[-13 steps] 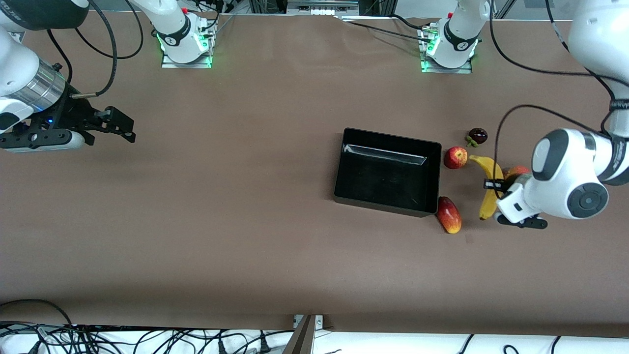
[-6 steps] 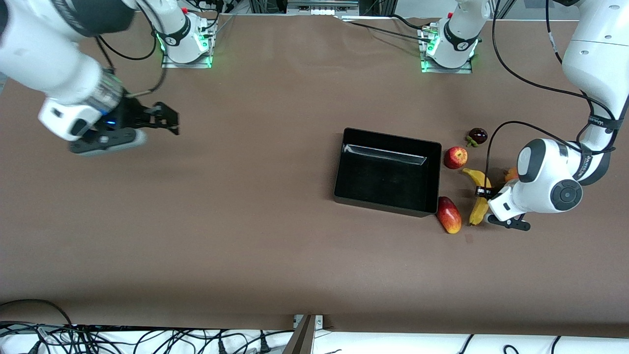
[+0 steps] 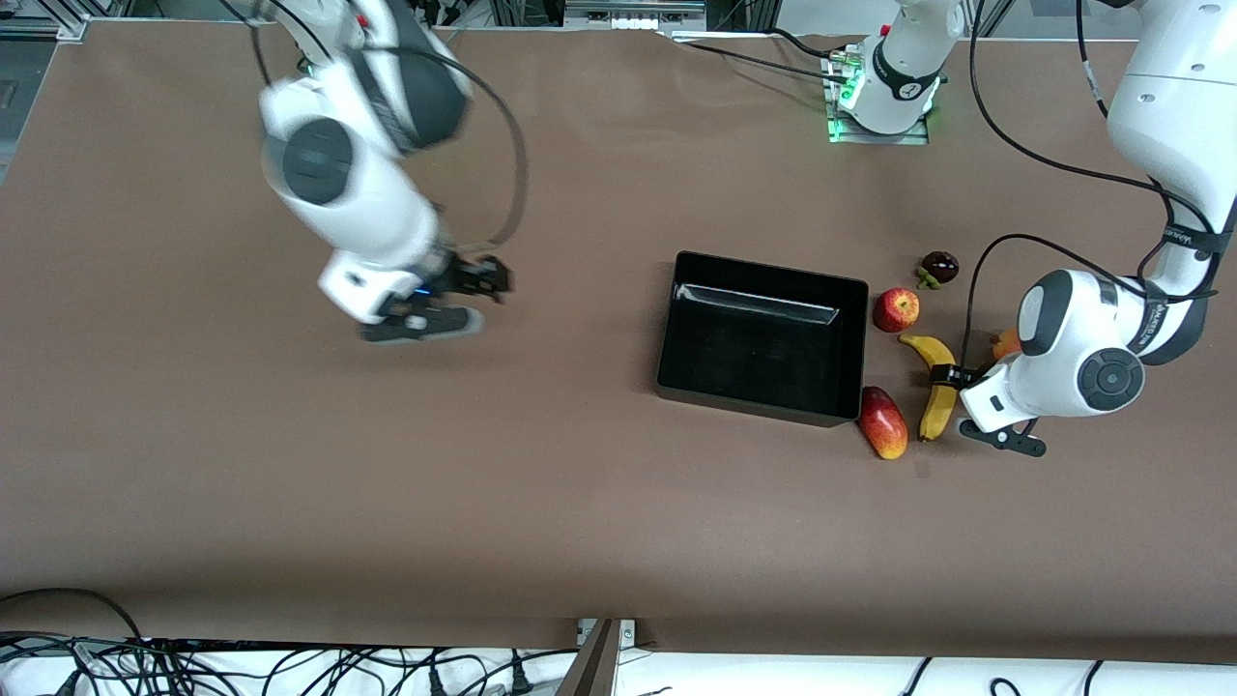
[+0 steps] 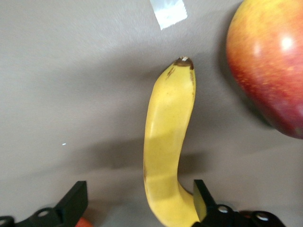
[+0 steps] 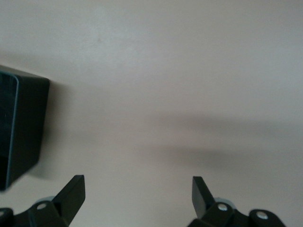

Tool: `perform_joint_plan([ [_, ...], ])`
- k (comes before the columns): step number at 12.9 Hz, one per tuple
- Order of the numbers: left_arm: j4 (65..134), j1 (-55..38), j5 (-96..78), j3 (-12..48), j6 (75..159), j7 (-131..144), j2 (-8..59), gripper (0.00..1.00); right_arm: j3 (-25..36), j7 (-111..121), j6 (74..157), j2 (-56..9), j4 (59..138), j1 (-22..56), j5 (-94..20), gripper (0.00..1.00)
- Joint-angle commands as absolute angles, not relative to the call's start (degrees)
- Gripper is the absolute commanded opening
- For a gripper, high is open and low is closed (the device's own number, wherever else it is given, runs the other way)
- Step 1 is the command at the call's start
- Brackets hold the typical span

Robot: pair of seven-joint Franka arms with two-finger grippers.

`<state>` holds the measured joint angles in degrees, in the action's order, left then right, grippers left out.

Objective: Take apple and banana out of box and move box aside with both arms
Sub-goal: 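Release the banana with the left gripper while the right gripper reaches the tray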

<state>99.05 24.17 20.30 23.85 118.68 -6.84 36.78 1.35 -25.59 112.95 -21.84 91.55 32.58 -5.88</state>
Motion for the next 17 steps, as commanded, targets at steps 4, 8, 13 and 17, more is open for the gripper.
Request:
perform_joint_plan([
  [4, 89.4, 24.5, 20.7, 31.1, 99.3, -8.4, 27.3, 1.00, 1.9, -45.4, 127.1, -36.4, 86.0, 44.4, -6.1, 1.00],
  [8, 80.2, 24.4, 18.0, 33.8, 87.2, -7.8, 22.4, 1.00, 1.9, -55.3, 129.4, -42.1, 80.4, 48.3, -6.2, 1.00],
  [13, 79.2, 18.4, 3.8, 22.4, 82.2, -3.9, 13.6, 1.00, 2.1, -57.9, 133.5, -45.5, 80.4, 52.0, -5.9, 0.94],
  [17, 87.9, 4.1, 0.6, 5.0, 87.8, 1.7, 5.7, 1.00, 2.1, -56.8, 133.7, -46.5, 80.4, 52.3, -5.6, 0.18],
])
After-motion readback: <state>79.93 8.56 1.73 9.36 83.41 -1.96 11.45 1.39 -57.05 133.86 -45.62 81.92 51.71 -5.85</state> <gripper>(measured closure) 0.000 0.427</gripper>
